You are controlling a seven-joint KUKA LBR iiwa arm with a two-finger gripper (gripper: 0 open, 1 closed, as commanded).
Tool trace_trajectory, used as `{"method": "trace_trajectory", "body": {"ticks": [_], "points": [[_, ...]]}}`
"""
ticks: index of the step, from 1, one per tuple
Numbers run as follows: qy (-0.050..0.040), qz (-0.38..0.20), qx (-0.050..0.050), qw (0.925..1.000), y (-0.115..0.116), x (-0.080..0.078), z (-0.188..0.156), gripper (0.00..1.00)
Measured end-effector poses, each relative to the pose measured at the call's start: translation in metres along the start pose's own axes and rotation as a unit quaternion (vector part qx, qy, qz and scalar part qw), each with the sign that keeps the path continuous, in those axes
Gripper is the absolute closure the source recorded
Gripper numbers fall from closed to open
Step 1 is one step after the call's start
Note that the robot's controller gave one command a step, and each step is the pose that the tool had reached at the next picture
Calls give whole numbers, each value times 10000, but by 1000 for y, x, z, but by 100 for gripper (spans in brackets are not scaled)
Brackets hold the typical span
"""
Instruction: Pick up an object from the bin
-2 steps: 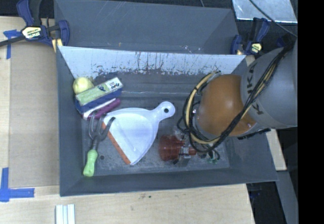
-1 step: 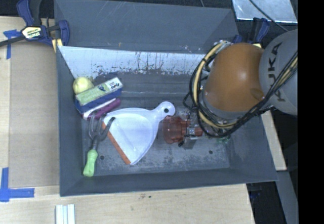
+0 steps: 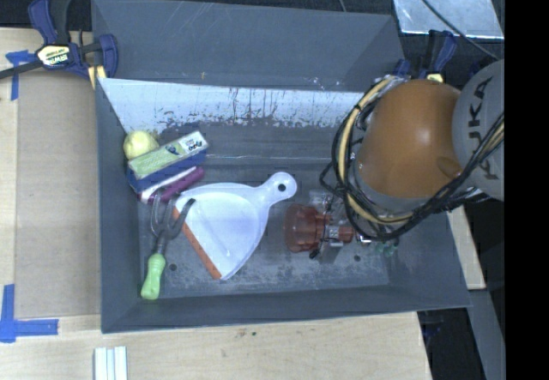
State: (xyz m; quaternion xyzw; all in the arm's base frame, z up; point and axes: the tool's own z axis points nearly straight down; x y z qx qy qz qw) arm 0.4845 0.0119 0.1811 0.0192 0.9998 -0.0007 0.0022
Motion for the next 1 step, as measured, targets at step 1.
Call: {"method": "trace_trajectory", "body": {"ticks": [1], "points": [[-15,-136,0,9999,8,-10,-102,100]]}}
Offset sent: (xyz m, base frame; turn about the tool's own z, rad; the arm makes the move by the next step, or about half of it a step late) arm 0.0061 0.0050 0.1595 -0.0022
